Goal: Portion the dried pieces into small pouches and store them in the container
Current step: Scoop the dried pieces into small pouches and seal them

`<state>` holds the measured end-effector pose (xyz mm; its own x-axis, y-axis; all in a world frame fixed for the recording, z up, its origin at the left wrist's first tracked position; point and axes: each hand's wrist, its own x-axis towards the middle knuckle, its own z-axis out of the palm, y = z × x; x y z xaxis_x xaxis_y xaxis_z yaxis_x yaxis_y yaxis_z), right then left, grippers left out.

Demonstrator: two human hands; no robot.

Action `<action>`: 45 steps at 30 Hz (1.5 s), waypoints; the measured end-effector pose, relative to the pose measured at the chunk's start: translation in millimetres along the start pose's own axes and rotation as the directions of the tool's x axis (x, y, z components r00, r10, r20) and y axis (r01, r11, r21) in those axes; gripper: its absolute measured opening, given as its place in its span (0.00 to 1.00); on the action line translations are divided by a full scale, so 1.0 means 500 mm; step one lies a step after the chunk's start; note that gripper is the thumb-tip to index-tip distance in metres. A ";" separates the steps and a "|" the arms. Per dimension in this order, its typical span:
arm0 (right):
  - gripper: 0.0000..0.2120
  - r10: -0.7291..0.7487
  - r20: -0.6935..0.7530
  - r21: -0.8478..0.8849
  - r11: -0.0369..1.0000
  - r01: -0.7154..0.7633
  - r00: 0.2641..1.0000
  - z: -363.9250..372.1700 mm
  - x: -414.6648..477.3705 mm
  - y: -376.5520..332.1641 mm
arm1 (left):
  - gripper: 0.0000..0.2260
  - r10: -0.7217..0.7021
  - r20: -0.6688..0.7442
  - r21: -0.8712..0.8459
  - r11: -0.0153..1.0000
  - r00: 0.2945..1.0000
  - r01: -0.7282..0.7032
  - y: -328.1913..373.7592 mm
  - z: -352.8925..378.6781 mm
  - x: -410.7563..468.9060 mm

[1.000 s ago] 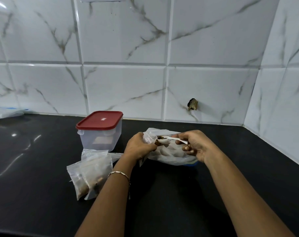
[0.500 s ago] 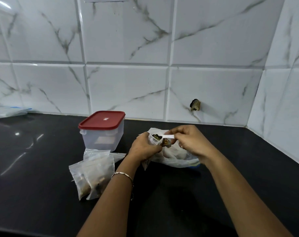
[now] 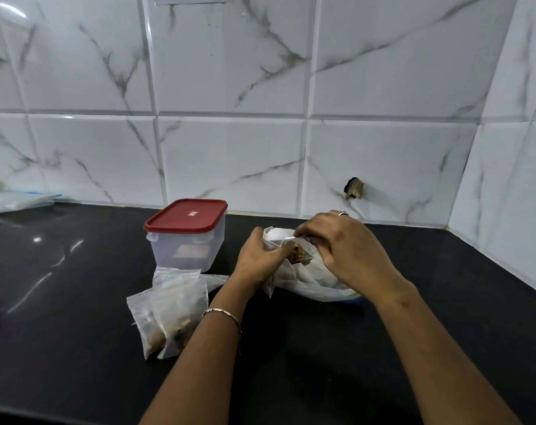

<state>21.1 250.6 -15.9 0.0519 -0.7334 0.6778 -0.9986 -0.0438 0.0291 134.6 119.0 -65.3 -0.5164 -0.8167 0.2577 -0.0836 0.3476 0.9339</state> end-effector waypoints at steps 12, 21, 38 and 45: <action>0.10 0.622 0.224 0.797 0.326 -0.508 0.750 -0.049 -0.048 0.030 | 0.19 -0.048 -0.022 -0.070 0.996 0.999 0.047 -0.001 -0.008 -0.028; 0.06 0.518 0.143 -0.023 0.854 -0.521 0.843 0.018 -0.133 0.035 | 0.15 0.004 -0.003 -0.186 0.983 1.000 -0.004 0.025 0.026 -0.090; 0.15 0.583 -0.017 0.724 0.568 -0.392 0.813 0.040 -0.137 -0.085 | 0.29 0.122 0.081 0.077 0.989 0.989 -0.128 0.014 0.027 -0.163; 0.10 0.682 0.022 0.862 0.358 -0.360 0.731 0.034 -0.137 -0.080 | 0.03 0.063 0.095 -0.269 0.962 0.993 -0.035 -0.005 -0.028 -0.169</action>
<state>57.5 291.1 -76.2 -0.6426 -0.5810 0.4996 -0.3694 -0.3363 -0.8663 190.3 180.6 -85.9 -0.5993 -0.7457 0.2910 0.1671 0.2390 0.9565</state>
